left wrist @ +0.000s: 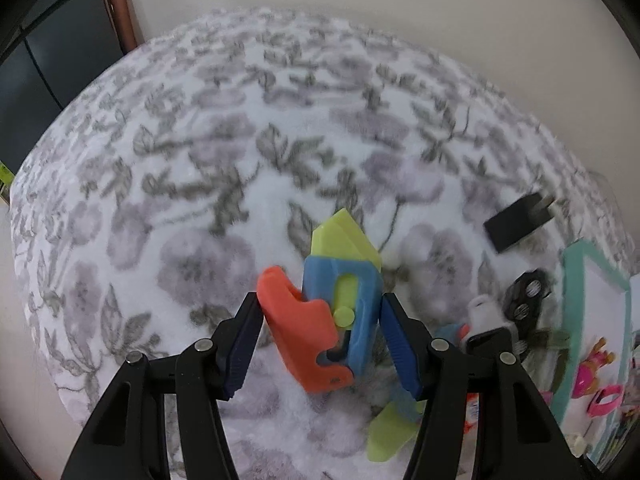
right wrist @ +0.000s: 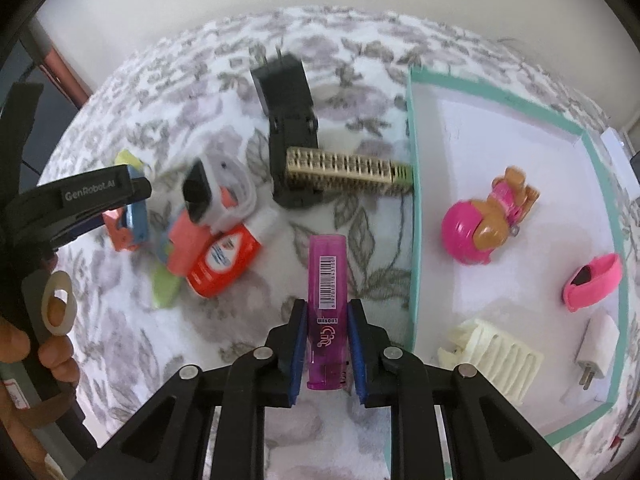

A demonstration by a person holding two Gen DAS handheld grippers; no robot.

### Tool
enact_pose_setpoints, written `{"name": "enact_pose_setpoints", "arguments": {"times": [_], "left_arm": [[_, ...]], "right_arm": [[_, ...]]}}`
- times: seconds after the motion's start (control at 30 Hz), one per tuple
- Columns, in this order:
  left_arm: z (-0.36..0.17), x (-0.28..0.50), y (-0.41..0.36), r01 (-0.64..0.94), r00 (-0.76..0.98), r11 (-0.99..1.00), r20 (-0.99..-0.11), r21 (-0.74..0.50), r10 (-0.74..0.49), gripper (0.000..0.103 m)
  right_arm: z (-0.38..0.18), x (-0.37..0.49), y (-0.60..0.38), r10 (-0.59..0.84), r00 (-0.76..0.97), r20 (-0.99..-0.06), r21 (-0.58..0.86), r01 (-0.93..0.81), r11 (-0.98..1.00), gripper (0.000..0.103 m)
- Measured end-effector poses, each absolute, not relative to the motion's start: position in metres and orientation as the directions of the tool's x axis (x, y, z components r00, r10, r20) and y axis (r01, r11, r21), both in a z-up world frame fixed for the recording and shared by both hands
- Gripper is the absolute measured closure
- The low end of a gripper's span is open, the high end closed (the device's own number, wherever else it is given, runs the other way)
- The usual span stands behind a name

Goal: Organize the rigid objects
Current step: 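Carry the toy knife and pink tube over the tray with both grippers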

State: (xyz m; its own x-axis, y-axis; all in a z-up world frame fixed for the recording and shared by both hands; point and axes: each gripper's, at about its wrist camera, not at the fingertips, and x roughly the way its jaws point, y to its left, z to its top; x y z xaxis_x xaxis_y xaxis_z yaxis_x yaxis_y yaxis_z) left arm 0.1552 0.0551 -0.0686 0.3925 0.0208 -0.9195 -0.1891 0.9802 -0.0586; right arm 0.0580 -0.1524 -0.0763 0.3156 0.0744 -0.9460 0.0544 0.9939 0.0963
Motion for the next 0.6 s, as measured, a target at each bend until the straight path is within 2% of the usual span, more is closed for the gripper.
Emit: {"name": "enact_pose_setpoints", "arguments": {"times": [0.23,0.3,0.33,0.37,0.6], "left_arm": [[-0.007,0.146,0.046,-0.151,0.549,0.981,-0.836,-0.119,-0.017,0.043],[0.011,0.141,0.037,-0.122,0.591,0.983,-0.806,-0.135,-0.037,0.053],[0.018,0.139,0.034,-0.113,0.607,0.984,-0.794,-0.135,-0.039,0.065],[0.025,0.137,0.029,-0.098,0.623,0.986,-0.781,-0.135,-0.045,0.086],[0.048,0.125,-0.026,0.086,0.645,0.984,-0.743,-0.158,-0.176,0.089]], "right_arm": [[-0.035,0.054,-0.177,0.048,0.454,-0.89,0.118,0.128,0.985,0.082],[-0.023,0.052,-0.191,0.026,0.491,-0.871,0.124,0.168,0.978,0.082],[-0.016,0.05,-0.2,-0.001,0.51,-0.86,0.116,0.197,0.974,0.082],[-0.013,0.05,-0.206,-0.021,0.518,-0.855,0.105,0.213,0.971,0.082],[-0.008,0.045,-0.255,-0.068,0.522,-0.85,0.129,0.333,0.934,0.082]]}}
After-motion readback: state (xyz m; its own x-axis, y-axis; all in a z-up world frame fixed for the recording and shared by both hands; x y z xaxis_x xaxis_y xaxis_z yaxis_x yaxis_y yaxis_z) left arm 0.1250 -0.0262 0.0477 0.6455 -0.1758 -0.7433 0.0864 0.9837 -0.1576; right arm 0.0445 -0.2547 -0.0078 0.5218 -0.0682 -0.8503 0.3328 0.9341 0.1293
